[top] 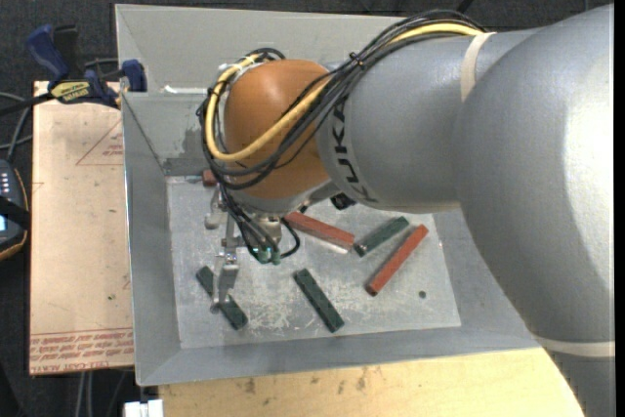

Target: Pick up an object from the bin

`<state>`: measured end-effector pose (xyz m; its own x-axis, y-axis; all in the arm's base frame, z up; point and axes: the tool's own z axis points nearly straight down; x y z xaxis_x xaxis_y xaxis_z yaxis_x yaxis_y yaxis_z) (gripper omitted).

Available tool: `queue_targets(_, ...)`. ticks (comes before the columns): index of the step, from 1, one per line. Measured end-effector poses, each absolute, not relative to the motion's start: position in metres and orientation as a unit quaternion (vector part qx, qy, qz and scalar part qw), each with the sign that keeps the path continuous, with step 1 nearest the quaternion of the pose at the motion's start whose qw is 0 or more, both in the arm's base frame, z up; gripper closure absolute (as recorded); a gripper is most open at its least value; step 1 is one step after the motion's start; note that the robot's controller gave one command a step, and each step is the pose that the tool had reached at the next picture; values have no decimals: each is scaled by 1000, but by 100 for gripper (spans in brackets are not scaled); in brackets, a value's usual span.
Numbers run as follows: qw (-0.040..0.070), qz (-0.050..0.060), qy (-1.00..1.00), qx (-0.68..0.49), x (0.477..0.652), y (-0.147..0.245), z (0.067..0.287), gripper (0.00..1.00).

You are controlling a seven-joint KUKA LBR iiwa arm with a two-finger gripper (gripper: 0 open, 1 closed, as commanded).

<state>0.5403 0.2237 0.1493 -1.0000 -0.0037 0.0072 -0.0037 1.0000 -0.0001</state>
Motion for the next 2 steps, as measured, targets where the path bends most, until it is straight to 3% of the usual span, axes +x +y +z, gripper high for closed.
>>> queue_targets(1, 0, -1, -1000, 0, 543, 223, 154, 0)
queue_targets(2, -3, -2, -994, -112, 519, 218, 107, 0)
